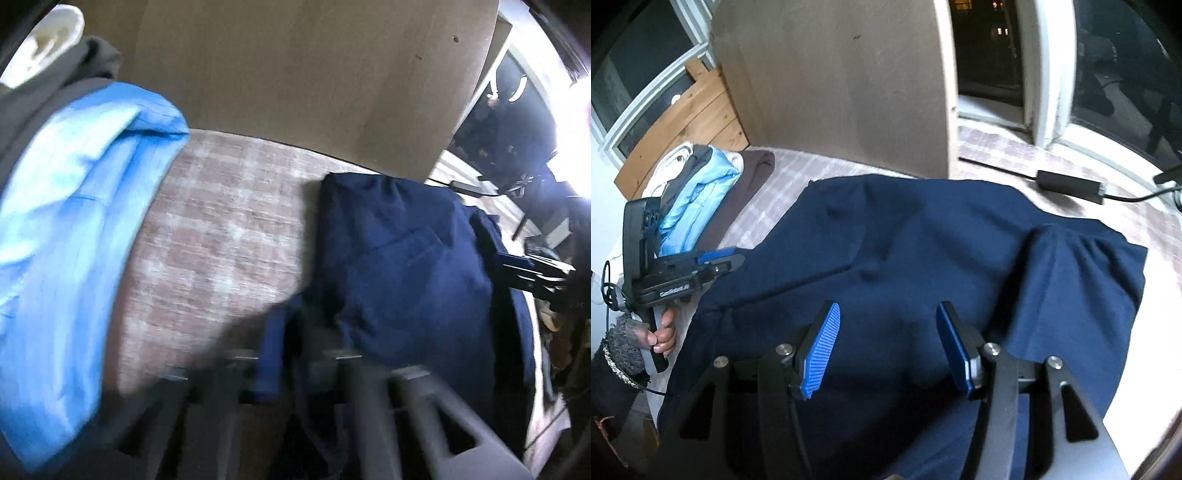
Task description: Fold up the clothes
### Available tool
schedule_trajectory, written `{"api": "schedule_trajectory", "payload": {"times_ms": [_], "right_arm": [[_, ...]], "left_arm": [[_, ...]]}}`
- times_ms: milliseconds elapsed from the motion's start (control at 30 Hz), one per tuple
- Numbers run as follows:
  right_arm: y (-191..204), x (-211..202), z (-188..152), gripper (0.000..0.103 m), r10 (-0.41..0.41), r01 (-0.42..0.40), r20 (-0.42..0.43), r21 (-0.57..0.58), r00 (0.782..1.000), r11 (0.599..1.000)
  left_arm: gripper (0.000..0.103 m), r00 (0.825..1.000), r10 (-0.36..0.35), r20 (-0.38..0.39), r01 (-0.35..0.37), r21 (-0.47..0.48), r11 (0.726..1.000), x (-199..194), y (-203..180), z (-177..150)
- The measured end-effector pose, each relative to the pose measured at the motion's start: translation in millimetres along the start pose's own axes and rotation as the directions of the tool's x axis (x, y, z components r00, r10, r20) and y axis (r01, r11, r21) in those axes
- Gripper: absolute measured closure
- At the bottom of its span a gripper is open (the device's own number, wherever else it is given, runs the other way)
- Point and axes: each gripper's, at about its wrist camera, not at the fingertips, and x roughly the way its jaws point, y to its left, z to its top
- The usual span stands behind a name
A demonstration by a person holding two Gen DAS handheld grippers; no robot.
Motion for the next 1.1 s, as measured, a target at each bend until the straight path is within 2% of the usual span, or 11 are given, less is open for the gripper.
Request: {"api": "schedule_trajectory", "payload": {"times_ms": [133,200,267,300,367,433,500,567,700,867,1100], "right_arm": [[-10.6,-5.6,-3.9,0.049,0.0,-0.001,0.004,0.037,1.0,0.999],[-14.3,-10.0,-5.0,0.049,-0.011,0.01,0.012,0.041,1.0,0.999],[-17.7,-15.2,-4.3,0.049,-0.011,0.01,0.025,0.048,1.0,0.999],[-19.2,-16.7,-3.2,0.049,-0.007,0.006,0.028,0.053,1.0,0.999],[-21.8,-18.4,0.2,0.049,0.008,-0.01,0.029,0.063,1.0,0.998],[-21.7,-17.4,4.4,0.049,0.008,-0.01,0.022,0.062,1.0,0.998],[-17.5,-15.7,10.2,0.049,0.019,-0.019,0.012,0.045,1.0,0.999],[-8.9,-15.6,21.3,0.049,0.037,-0.038,0.014,0.011,0.999,0.999],[19.0,-2.9,56.8,0.049,0.058,-0.055,0.025,-0.104,0.998,0.993],[54.0,59.4,102.8,0.049,0.1,-0.112,-0.08,-0.167,0.992,0.98],[85.4,131.4,127.2,0.048,0.027,-0.084,-0.214,-0.263,0.976,0.961]], "left_arm": [[0.099,0.998,-0.033,0.05,0.029,0.068,0.997,-20.5,-19.4,-1.7],[0.099,0.995,-0.062,0.076,0.058,0.051,0.997,-36.3,-24.9,-0.1],[0.099,0.99,-0.098,0.105,0.091,0.077,0.993,-56.5,-37.3,-2.8],[0.099,0.986,-0.133,0.099,0.123,0.1,0.987,-63.4,-44.9,-5.9],[0.099,0.969,-0.244,0.04,0.234,0.174,0.957,-68.5,-69.1,-16.6],[0.097,0.974,-0.226,-0.022,0.224,0.247,0.943,-64.0,-86.9,-31.4],[0.075,0.972,-0.221,-0.082,0.234,0.258,0.937,-59.1,-89.5,-42.9],[0.066,0.98,-0.172,-0.097,0.189,0.205,0.96,-58.0,-72.7,-48.5],[0.066,0.995,-0.087,-0.047,0.091,0.089,0.992,-66.8,-31.6,-53.0],[0.066,0.998,0.043,-0.038,-0.039,0.085,0.996,-56.7,-16.7,-54.9],[0.065,0.998,0.059,-0.031,-0.054,0.156,0.986,-43.4,-23.6,-61.2]]}}
